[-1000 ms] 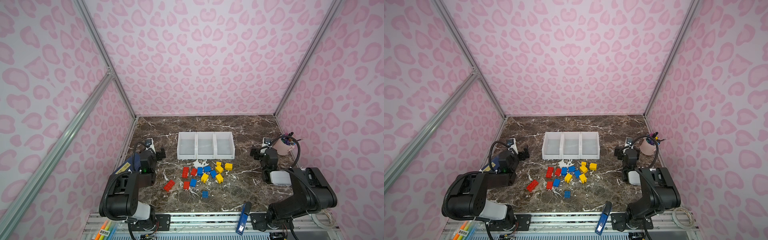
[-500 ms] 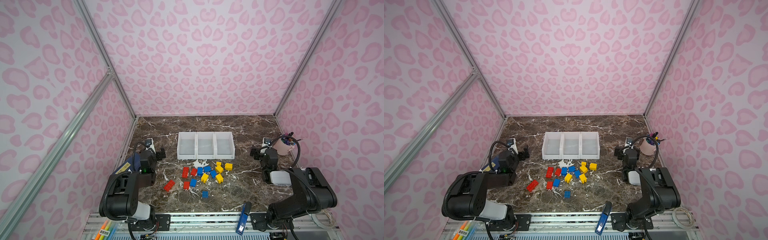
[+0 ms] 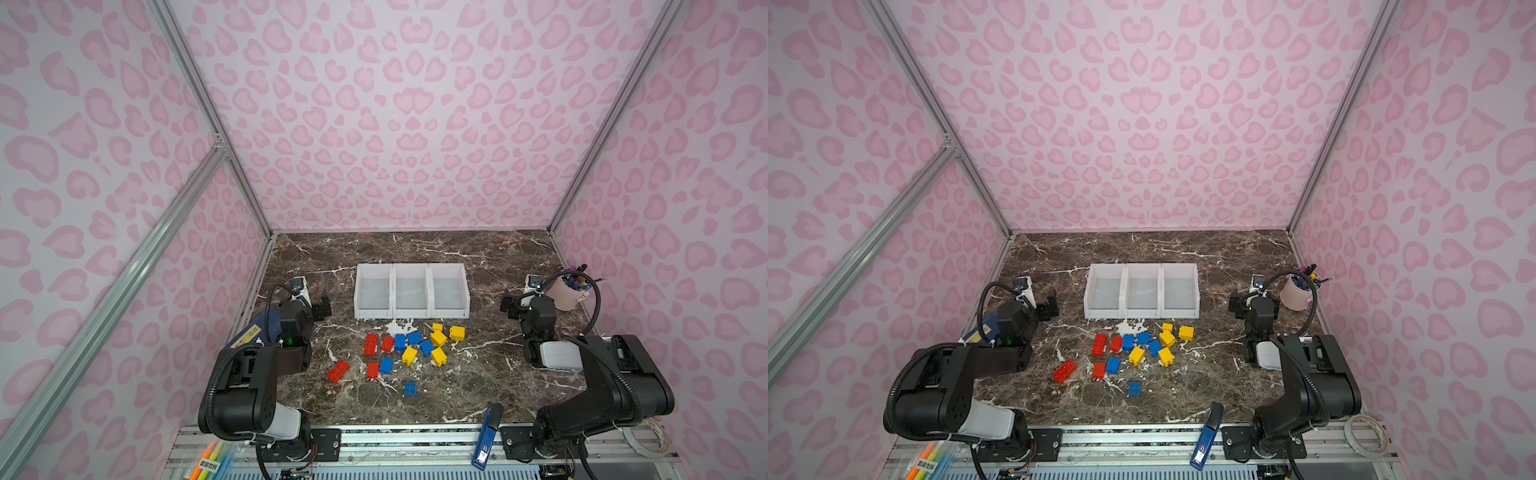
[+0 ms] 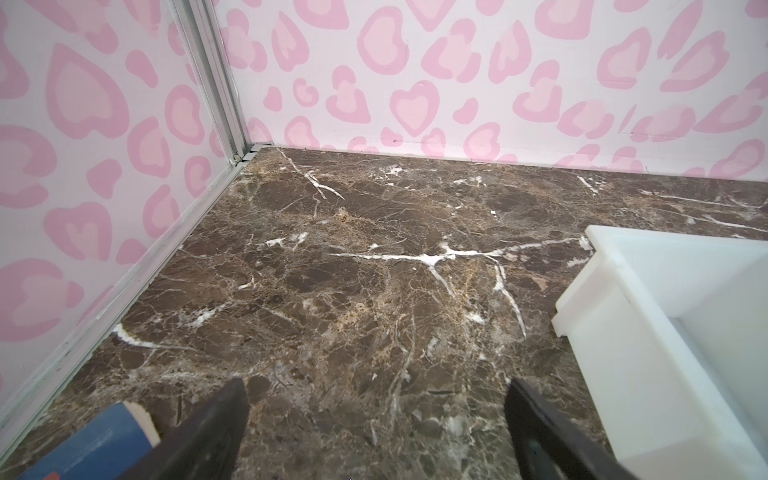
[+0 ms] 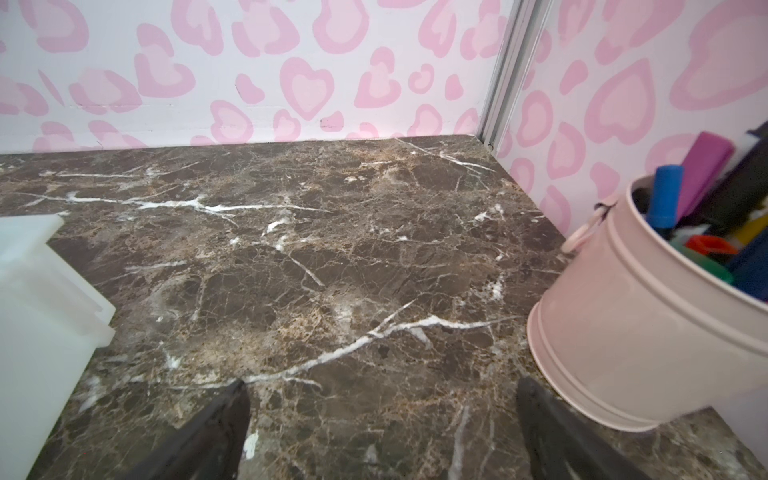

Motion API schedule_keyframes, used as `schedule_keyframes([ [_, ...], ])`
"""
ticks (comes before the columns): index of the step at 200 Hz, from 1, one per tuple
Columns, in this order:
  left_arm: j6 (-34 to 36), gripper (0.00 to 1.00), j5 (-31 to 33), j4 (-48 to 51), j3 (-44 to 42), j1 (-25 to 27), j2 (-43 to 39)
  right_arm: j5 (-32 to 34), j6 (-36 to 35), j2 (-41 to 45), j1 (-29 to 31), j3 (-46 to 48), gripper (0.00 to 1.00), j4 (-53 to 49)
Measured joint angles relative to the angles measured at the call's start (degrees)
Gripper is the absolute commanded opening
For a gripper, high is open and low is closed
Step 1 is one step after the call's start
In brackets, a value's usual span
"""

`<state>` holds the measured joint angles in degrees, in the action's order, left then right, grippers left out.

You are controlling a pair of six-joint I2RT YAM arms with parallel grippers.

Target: Sort the legos into containers by color

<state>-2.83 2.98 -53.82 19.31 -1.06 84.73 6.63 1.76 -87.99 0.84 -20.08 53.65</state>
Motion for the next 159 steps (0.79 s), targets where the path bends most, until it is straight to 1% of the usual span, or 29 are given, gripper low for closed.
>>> schedule_keyframes([
  [29,0.00,0.97,0.00,0.00,0.00,0.00,0.00,0.15,0.00,0.00,0.13,0.02,1.00,-0.02],
  [49,-0.02,0.97,-0.20,0.00,0.00,-0.17,0.00,2.62,-0.02,0.74,1.33,0.94,1.00,0.44],
  [61,-0.02,0.97,-0.22,0.00,0.00,-0.42,0.00,3.65,-0.66,2.95,2.38,1.95,1.00,0.04],
  [70,-0.02,0.97,-0.26,0.00,0.00,-0.44,0.00,3.82,-0.90,6.12,2.93,1.81,1.00,-1.97],
  [86,-0.04,0.97,-0.44,0.00,0.00,-0.44,0.00,3.82,-0.66,13.42,3.63,-1.31,1.00,-10.23],
  [104,-0.04,0.97,-0.57,-0.02,-0.02,-0.42,-0.02,4.22,2.08,20.41,4.76,-5.75,1.00,-19.98],
  [120,-0.07,0.97,-0.37,0.68,0.13,-0.13,-0.57,4.44,4.87,26.27,7.37,-8.00,1.00,-29.77],
  [139,-0.31,0.97,1.33,7.52,3.96,0.24,-3.26,4.48,7.87,31.43,11.47,-10.82,1.00,-40.26],
  [159,-1.99,0.97,2.69,15.67,9.86,0.59,-7.08,4.52,10.71,33.59,15.56,-14.03,1.00,-49.68],
])
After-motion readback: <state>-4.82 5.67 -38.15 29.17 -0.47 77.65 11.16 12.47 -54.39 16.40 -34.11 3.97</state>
